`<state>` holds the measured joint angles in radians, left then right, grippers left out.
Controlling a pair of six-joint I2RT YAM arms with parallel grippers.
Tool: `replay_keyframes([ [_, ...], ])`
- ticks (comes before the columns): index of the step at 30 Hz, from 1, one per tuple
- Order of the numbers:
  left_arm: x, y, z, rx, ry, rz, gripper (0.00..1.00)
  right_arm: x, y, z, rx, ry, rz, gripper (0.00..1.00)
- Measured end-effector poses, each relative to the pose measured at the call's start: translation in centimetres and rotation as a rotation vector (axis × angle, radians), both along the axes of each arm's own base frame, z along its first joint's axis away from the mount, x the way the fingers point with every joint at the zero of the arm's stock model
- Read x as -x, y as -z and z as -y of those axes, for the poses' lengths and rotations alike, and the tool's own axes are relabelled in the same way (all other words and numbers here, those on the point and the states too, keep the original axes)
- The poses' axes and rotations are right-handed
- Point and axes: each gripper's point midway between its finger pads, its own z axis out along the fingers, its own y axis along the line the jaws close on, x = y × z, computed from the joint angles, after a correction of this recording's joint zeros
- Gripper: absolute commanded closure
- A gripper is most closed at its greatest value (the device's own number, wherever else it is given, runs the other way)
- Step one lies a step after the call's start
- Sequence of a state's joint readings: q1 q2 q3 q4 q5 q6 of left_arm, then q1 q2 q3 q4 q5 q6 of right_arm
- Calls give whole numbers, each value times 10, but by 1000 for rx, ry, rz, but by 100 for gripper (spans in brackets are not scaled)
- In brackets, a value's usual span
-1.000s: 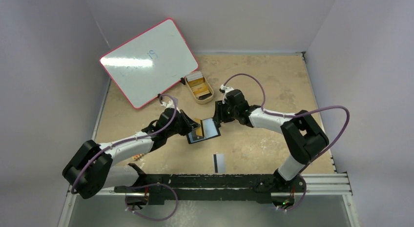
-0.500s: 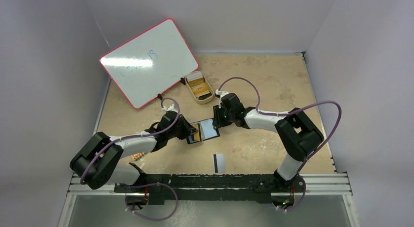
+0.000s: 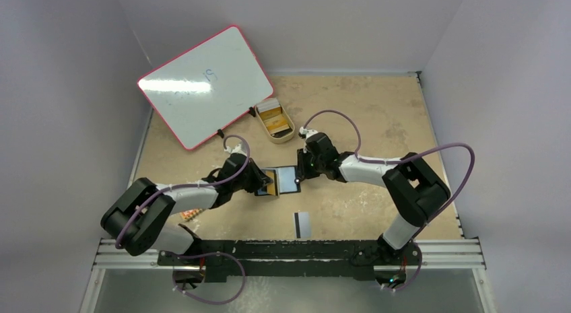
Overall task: Put the credit cards into the card holder
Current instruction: Insert the credit card into the card holder.
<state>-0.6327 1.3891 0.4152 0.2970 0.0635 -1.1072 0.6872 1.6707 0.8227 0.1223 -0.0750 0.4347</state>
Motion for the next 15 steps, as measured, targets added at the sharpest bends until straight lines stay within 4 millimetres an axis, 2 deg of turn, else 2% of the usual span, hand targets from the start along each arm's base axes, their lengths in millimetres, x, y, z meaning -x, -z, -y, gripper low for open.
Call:
replay_keyframes([
  [15, -5, 2, 8, 17, 47, 36, 100, 1, 0, 1, -3, 12, 0, 75],
])
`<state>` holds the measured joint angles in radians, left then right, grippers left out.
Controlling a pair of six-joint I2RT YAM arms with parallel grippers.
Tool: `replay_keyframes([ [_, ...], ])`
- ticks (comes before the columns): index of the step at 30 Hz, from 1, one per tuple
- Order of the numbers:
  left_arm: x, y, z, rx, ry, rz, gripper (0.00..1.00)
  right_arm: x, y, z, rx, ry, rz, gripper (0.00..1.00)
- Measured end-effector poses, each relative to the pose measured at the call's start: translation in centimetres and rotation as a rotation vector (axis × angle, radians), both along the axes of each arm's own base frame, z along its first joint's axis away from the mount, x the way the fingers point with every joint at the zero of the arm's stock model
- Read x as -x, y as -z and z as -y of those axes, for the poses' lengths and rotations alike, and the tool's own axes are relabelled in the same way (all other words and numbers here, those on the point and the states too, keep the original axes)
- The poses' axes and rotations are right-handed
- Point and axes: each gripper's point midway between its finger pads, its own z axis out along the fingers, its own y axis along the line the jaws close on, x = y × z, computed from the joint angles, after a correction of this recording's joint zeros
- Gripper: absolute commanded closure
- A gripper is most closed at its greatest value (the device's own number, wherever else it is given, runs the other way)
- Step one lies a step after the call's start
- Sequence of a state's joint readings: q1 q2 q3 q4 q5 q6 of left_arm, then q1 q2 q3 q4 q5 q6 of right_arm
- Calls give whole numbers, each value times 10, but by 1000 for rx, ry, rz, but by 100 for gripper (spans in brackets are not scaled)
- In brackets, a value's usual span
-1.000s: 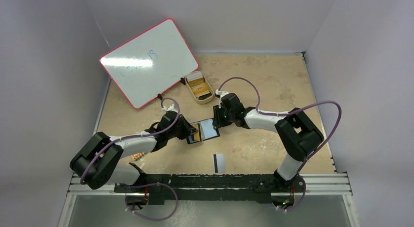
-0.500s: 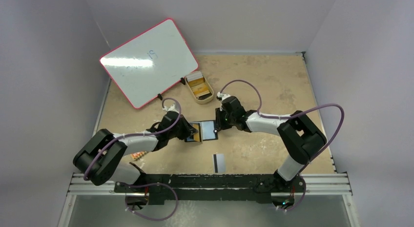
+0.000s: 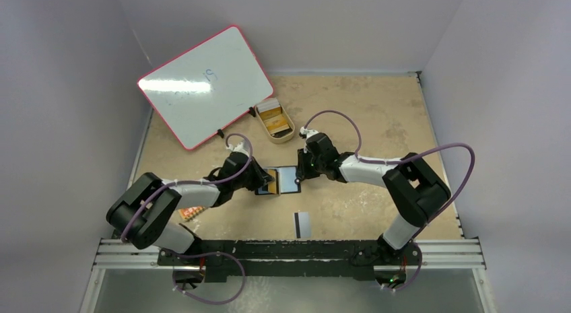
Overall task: Put the credit cards into the card holder
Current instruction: Insert the credit card into the card holder.
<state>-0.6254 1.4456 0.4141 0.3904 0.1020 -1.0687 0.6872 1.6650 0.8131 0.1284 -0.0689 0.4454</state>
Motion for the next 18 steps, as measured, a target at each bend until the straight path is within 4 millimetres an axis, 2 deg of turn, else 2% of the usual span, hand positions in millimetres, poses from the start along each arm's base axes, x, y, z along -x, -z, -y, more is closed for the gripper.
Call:
replay_keyframes([
  [8, 5, 0, 5, 2, 45, -29, 100, 0, 0, 0, 0, 0, 0, 75],
  [14, 3, -14, 3, -30, 50, -25, 100, 0, 0, 0, 0, 0, 0, 75],
  [18, 3, -7, 1, -52, 44, -41, 100, 0, 0, 0, 0, 0, 0, 75],
])
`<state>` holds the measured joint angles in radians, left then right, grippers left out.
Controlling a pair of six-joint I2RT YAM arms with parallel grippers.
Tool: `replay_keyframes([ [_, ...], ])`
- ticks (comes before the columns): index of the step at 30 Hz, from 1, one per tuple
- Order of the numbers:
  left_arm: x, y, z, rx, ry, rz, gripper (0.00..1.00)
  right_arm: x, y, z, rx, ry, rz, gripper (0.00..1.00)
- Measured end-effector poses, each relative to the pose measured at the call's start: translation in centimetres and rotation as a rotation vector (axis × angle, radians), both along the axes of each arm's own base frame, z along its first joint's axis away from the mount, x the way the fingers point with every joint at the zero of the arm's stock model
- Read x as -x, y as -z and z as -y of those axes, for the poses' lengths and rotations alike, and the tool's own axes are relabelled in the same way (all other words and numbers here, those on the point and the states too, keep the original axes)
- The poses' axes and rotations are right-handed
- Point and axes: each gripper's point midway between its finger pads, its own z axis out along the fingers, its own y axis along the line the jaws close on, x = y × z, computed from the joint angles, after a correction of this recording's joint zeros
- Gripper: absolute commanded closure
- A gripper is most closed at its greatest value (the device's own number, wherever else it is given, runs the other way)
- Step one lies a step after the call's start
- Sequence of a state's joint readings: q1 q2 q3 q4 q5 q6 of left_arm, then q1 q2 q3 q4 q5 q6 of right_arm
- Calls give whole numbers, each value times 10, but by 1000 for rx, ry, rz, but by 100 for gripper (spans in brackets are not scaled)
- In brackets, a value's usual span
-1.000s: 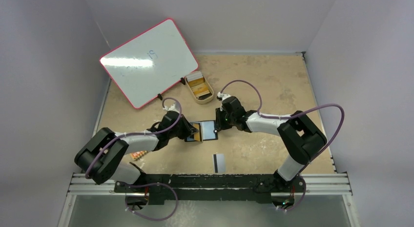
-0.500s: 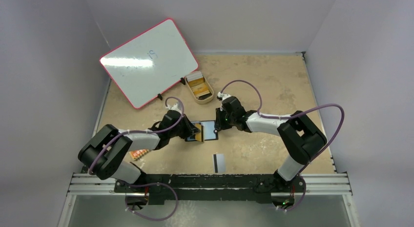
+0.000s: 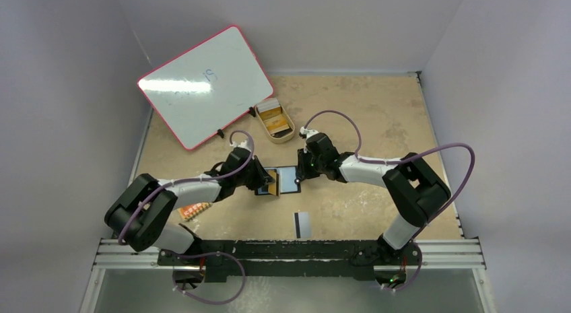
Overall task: Put the credit cards into the card holder
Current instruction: Insert the credit card into the card holder.
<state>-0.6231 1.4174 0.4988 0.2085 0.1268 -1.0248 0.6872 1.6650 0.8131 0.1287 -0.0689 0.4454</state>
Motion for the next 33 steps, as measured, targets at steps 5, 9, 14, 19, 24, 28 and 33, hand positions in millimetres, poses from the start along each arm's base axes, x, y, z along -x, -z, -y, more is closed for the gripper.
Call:
replay_keyframes([
  [5, -1, 8, 2, -3, 4, -12, 100, 0, 0, 0, 0, 0, 0, 75],
  [9, -5, 9, 4, 6, 4, -1, 100, 0, 0, 0, 0, 0, 0, 75],
  [14, -11, 9, 7, 16, -4, 20, 100, 0, 0, 0, -1, 0, 1, 75],
  [19, -16, 9, 9, 24, -10, 38, 100, 0, 0, 0, -1, 0, 1, 75],
  [24, -19, 10, 7, 25, -28, 56, 100, 0, 0, 0, -2, 0, 2, 75],
  [28, -20, 10, 7, 29, -38, 67, 86, 0, 0, 0, -4, 0, 3, 75],
  [33, -22, 13, 7, 27, -53, 65, 68, 0, 0, -1, -6, 3, 0, 75],
])
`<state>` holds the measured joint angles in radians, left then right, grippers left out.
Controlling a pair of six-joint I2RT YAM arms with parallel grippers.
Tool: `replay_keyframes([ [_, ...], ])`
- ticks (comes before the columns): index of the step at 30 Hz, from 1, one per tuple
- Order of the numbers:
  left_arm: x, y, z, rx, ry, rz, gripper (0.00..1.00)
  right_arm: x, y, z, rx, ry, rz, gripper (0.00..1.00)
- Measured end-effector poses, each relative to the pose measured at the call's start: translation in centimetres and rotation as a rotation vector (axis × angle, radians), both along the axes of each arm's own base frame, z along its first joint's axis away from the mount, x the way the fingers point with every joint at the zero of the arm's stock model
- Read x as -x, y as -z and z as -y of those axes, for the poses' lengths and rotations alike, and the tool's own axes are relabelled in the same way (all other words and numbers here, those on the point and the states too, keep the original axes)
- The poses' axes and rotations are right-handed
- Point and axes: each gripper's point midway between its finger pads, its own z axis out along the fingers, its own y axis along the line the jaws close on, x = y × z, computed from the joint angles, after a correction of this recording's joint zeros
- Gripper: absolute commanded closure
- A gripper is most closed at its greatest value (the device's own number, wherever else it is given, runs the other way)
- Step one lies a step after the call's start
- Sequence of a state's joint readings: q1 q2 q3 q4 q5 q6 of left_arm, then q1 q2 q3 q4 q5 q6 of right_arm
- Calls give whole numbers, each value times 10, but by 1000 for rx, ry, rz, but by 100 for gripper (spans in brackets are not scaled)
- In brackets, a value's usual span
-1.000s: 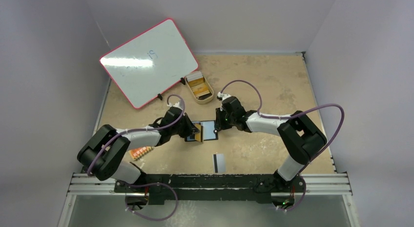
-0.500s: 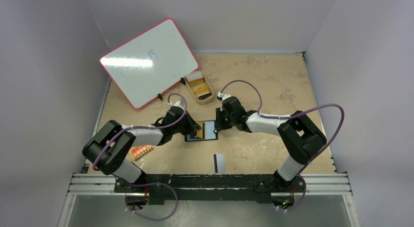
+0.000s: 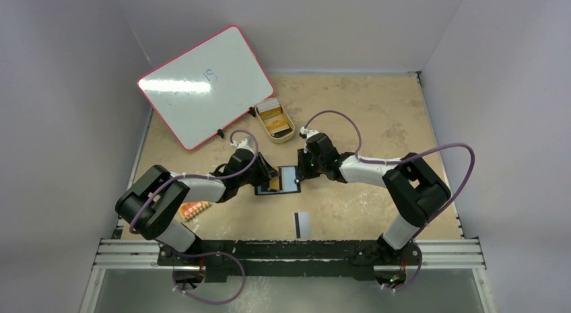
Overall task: Put the credit cards into the card holder
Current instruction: Insert the credit card into the card holder.
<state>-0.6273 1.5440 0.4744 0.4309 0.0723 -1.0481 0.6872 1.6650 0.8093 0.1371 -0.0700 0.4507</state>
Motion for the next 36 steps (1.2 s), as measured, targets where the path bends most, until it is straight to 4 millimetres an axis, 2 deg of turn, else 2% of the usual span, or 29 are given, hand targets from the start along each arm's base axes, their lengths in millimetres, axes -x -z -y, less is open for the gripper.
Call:
replay_keyframes([
  [4, -3, -5, -2, -16, -21, 5, 63, 0, 1, 0, -5, 5, -2, 76],
  [11, -6, -6, -3, -48, -39, -5, 61, 0, 0, -2, -24, 18, -1, 77],
  [21, -8, -3, 16, -150, -45, 2, 60, 0, 0, -2, -35, 31, -6, 79],
  [30, -8, -3, -3, -276, -104, -29, 56, 5, 1, -6, -54, 24, -27, 79],
  [36, -8, -2, -9, -311, -116, -44, 56, 5, 1, -6, -58, 25, -29, 80],
])
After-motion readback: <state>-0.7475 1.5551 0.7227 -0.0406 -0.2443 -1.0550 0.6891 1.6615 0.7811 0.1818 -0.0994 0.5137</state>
